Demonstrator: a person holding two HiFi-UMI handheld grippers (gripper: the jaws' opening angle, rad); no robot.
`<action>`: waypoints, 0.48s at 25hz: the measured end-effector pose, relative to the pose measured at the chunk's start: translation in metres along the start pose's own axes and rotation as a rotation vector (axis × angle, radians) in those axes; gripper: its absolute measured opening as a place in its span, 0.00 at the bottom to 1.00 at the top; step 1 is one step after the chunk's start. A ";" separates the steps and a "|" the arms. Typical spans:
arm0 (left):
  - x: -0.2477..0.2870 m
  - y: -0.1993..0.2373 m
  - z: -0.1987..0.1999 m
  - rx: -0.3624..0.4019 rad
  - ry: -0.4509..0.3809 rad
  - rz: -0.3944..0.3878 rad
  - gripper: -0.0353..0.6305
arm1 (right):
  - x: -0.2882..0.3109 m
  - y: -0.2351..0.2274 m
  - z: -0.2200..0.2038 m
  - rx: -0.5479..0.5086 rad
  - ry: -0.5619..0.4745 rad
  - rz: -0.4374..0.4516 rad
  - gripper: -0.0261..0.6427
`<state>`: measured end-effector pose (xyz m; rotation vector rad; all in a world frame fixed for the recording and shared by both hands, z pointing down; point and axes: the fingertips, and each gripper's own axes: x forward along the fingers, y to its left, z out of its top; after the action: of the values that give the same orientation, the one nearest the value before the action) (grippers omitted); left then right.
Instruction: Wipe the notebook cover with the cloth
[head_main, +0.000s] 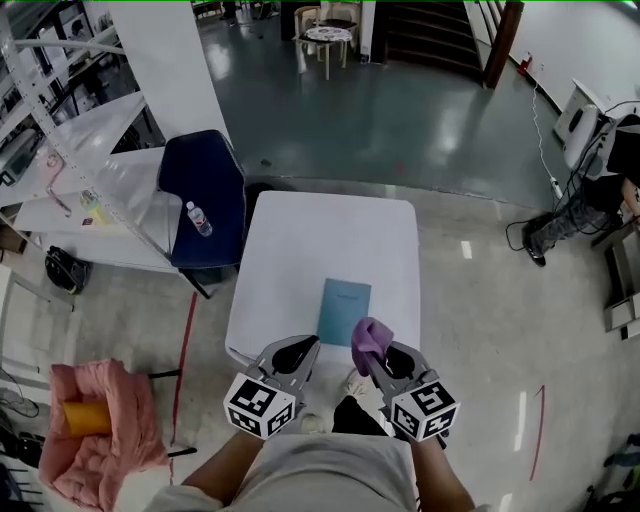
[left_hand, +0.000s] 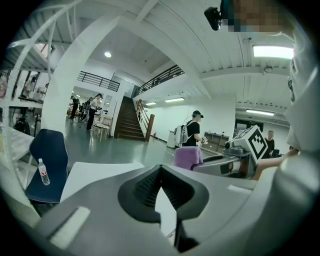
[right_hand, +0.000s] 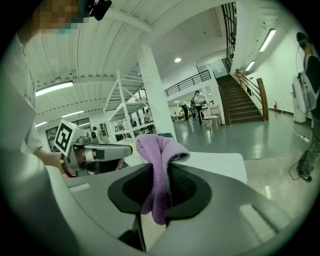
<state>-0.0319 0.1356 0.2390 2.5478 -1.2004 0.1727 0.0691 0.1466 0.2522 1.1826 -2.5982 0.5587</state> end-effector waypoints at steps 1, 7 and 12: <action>0.010 0.002 0.004 -0.002 -0.001 0.003 0.06 | 0.003 -0.009 0.005 -0.001 0.000 0.003 0.19; 0.060 0.008 0.027 -0.006 -0.018 0.022 0.05 | 0.018 -0.057 0.029 -0.014 0.008 0.028 0.19; 0.090 0.013 0.035 -0.007 -0.021 0.058 0.05 | 0.027 -0.090 0.040 -0.024 0.011 0.056 0.19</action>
<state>0.0153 0.0503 0.2310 2.5165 -1.2812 0.1549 0.1182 0.0573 0.2474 1.0991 -2.6291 0.5414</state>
